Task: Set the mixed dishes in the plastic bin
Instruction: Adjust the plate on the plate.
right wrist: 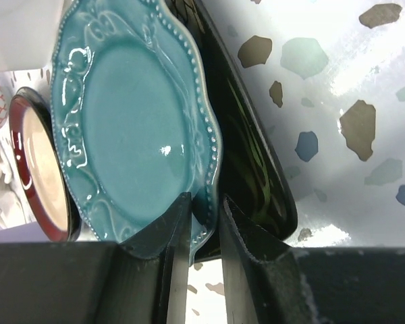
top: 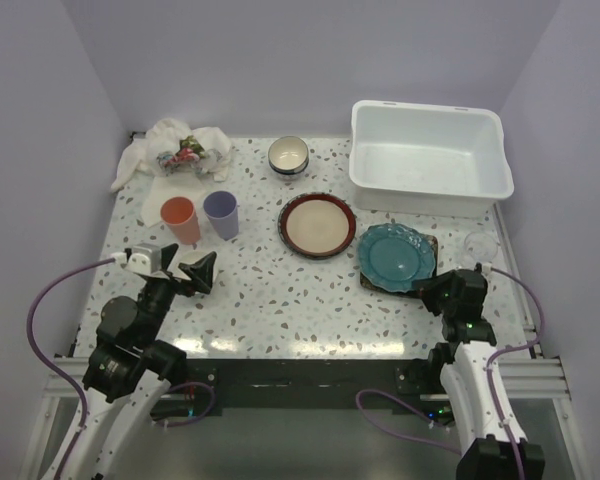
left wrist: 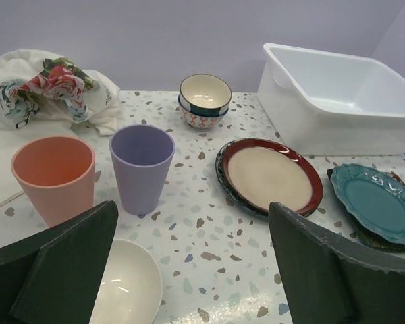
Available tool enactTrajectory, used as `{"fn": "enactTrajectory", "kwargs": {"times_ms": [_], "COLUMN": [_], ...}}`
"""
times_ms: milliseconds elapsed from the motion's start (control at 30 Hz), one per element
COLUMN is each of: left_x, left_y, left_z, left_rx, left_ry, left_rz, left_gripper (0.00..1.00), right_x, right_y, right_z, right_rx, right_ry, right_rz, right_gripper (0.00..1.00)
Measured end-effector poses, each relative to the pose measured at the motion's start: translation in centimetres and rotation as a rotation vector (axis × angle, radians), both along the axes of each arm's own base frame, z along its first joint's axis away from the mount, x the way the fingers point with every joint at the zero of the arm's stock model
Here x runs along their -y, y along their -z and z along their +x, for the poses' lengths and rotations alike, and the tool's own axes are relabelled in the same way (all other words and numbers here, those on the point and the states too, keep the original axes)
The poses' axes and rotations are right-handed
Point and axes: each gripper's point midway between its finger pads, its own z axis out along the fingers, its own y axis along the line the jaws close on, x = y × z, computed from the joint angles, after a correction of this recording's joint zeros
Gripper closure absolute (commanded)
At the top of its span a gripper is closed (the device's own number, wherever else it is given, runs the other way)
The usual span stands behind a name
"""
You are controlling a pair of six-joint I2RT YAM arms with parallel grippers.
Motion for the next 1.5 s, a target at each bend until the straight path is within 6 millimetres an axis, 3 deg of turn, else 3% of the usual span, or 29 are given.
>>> {"fn": "enactTrajectory", "kwargs": {"times_ms": [267, 700, 1167, 1500], "left_x": [0.2, 0.9, 1.1, 1.1], "left_y": [0.3, 1.3, 1.4, 1.1], "left_z": [0.2, 0.6, 0.6, 0.4], "left_rx": [-0.015, -0.062, -0.061, -0.048], "left_ry": [0.003, 0.035, 0.047, 0.046], "left_rz": [0.007, 0.028, 0.029, 0.024], "left_gripper": [0.02, 0.02, 0.02, 0.02], "right_x": [-0.3, -0.3, -0.3, 0.1], "right_y": [-0.6, -1.0, 0.5, 0.2], "right_z": [-0.5, -0.3, -0.8, -0.8], "right_rx": [0.007, 0.023, -0.005, -0.035], "right_ry": [0.008, 0.019, -0.026, -0.085], "right_rz": [0.023, 0.04, -0.004, -0.084], "right_gripper": [0.96, 0.9, 0.71, 0.56]}}
